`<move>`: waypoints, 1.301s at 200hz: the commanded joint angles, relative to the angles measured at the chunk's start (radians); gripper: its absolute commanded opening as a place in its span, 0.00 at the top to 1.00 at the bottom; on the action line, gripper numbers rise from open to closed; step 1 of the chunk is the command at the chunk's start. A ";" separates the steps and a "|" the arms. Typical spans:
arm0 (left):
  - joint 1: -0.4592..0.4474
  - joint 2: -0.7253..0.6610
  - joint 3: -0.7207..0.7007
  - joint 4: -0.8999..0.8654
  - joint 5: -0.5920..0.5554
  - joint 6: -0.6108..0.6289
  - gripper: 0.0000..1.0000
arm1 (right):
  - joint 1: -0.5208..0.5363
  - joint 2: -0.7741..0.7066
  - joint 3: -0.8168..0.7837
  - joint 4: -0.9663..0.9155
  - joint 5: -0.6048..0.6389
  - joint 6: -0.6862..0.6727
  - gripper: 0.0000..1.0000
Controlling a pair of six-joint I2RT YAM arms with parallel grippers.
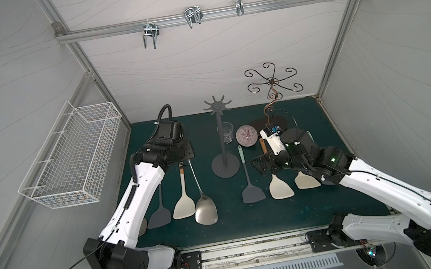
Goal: Take the spatula off the kitchen utensil rack
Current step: Place the spatula at the center of the board.
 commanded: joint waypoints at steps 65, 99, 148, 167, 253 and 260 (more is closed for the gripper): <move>-0.096 0.333 0.364 -0.263 -0.256 -0.119 1.00 | -0.051 -0.037 -0.068 0.035 -0.150 -0.072 0.01; -0.106 0.445 0.486 -0.316 -0.270 -0.148 1.00 | -0.061 -0.038 -0.094 0.060 -0.185 -0.070 0.01; -0.107 0.570 0.665 -0.453 -0.233 -0.187 1.00 | -0.067 -0.033 -0.103 0.055 -0.218 -0.071 0.01; -0.107 0.516 0.595 -0.414 -0.245 -0.198 1.00 | -0.067 -0.040 -0.109 0.059 -0.230 -0.069 0.01; -0.103 0.265 0.388 -0.315 -0.202 -0.204 1.00 | -0.067 -0.052 -0.117 0.069 -0.246 -0.053 0.01; -0.102 0.249 0.380 -0.313 -0.201 -0.205 1.00 | -0.067 -0.055 -0.117 0.071 -0.250 -0.050 0.01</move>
